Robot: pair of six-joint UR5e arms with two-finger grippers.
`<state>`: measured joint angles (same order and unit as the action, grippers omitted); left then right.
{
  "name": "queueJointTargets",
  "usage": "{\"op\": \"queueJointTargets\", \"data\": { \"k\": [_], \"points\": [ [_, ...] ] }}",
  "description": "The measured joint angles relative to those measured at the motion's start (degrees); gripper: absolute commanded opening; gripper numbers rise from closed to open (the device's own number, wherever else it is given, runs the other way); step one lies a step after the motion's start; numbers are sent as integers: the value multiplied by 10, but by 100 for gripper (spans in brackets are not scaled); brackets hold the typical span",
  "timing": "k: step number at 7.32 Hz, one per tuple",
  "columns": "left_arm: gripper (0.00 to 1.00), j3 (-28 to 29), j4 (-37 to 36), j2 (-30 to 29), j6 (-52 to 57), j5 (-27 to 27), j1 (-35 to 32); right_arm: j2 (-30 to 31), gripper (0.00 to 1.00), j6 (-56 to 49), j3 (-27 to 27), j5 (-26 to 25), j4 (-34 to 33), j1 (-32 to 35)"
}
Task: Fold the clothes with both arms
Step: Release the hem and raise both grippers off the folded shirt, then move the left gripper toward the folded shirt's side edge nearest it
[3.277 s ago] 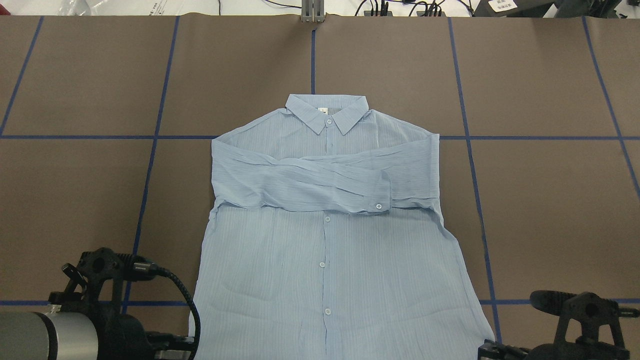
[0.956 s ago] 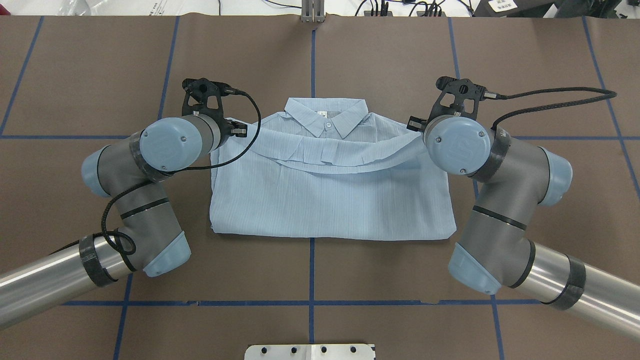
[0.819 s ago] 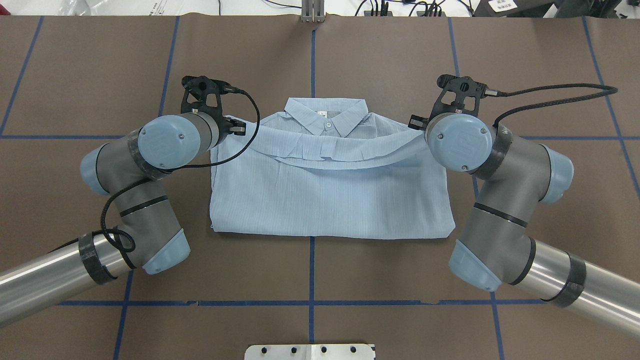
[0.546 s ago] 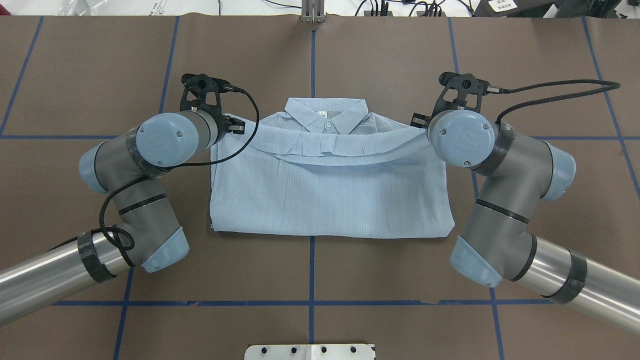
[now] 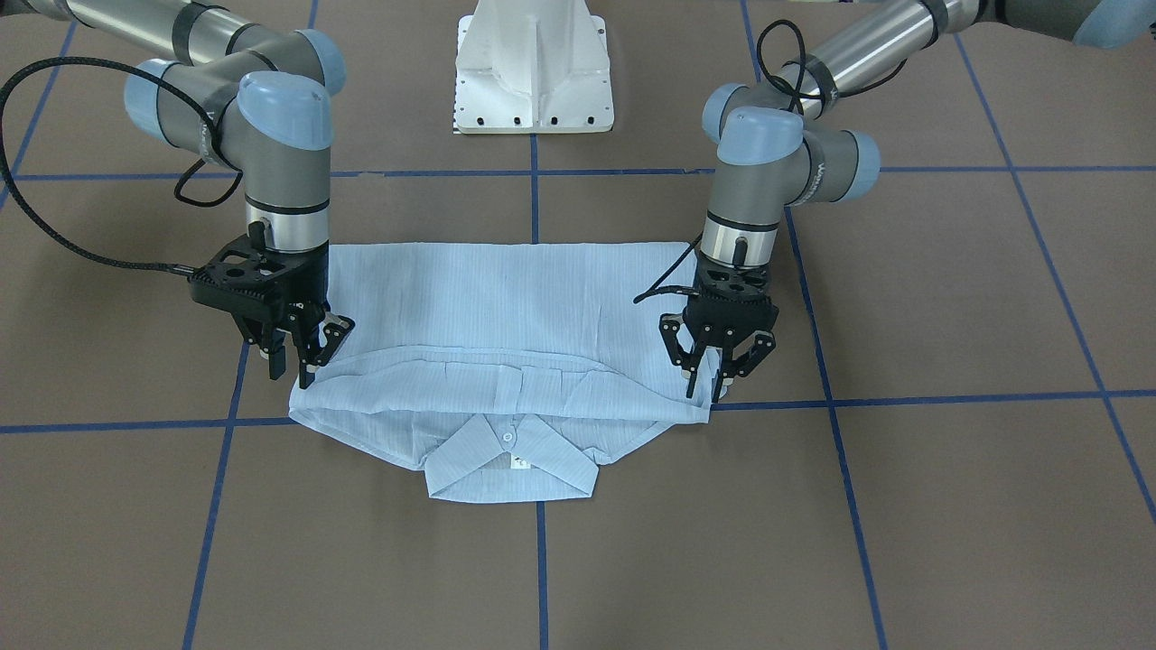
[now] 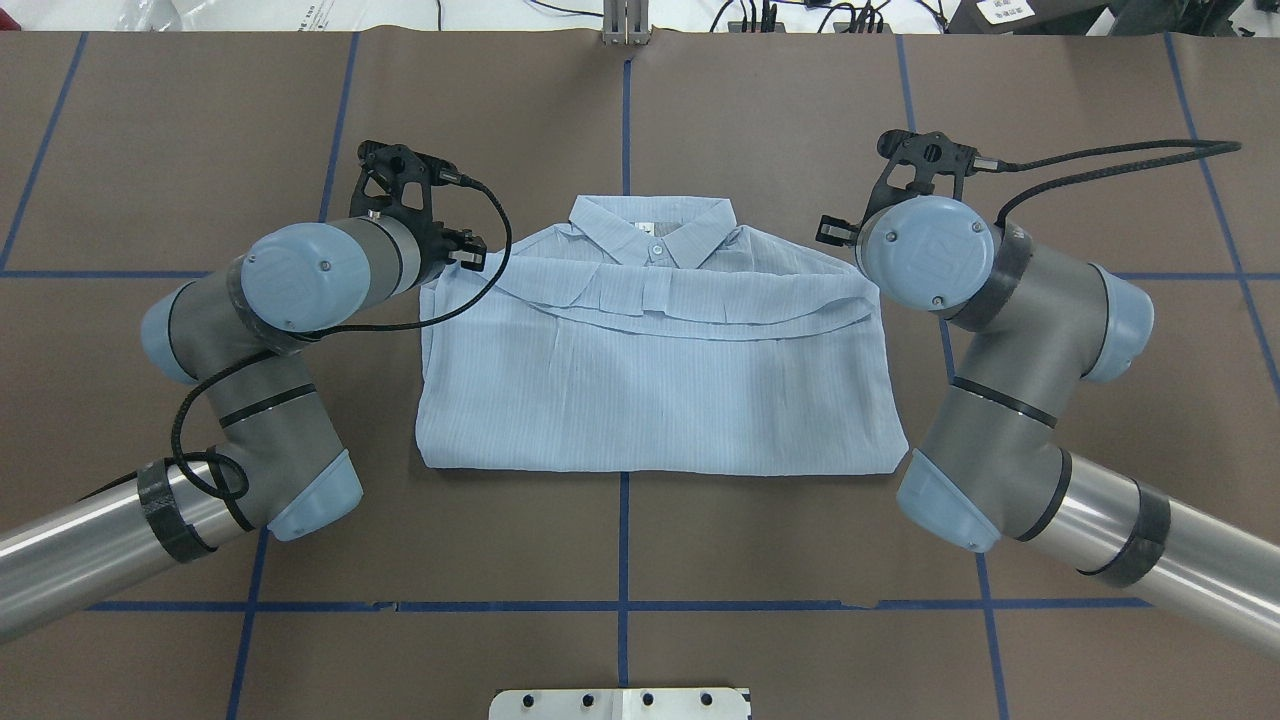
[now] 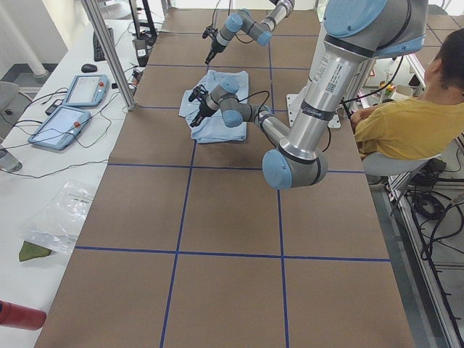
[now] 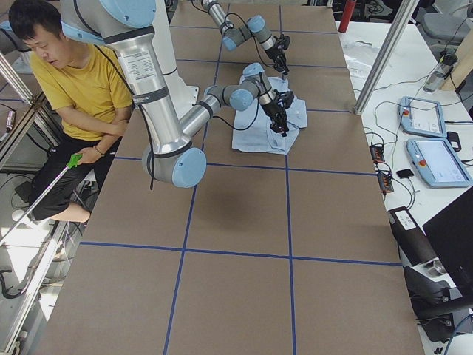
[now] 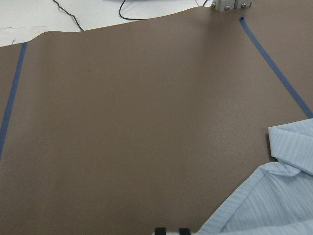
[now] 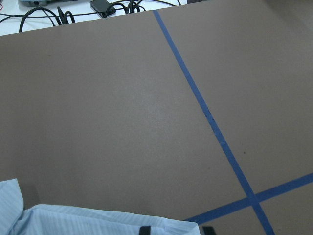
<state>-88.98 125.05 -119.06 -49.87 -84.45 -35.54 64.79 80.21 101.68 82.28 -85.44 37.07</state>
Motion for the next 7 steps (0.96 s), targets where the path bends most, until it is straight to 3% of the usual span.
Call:
{"op": "queueJointTargets", "data": {
  "k": [3, 7],
  "points": [
    [100, -65, 28, 56, -11, -81, 2, -2, 100, -28, 10, 38, 1, 15],
    [96, -115, 27, 118, -106, -87, 79, -2, 100, -29, 15, 40, 1, 16]
  ]
}}
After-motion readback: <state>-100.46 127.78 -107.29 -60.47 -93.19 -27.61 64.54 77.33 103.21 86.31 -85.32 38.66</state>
